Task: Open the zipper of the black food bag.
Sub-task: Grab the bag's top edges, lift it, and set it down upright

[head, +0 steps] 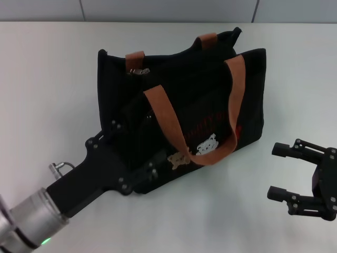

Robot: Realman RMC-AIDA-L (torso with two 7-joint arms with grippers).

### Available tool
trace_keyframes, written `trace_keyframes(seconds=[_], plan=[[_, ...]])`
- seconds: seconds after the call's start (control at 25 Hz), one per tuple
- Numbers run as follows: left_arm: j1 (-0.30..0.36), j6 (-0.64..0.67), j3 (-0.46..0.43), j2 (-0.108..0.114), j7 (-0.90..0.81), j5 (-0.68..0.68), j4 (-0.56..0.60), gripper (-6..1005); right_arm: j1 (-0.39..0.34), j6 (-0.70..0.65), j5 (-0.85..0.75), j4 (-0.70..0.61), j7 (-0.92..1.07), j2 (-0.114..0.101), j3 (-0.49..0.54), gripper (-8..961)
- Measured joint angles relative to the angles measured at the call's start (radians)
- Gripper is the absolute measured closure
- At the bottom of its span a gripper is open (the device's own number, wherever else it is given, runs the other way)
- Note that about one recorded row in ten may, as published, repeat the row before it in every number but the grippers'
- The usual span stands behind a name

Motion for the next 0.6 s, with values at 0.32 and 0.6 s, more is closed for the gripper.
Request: trace_keyframes(seconds=[0.32,0.6], plan=[[0.015,-0.105,-0.107,-0.001,0.243,-0.005,-0.15,243,-0.004,0.004,0.001,0.013,-0.035,0.01,0.053,129],[0.029,-0.101,-0.145,-0.001,0.311,-0.007,-0.17,505,-0.004,-0.006,0.002,0.088,-0.105,0.011,0.184,129]])
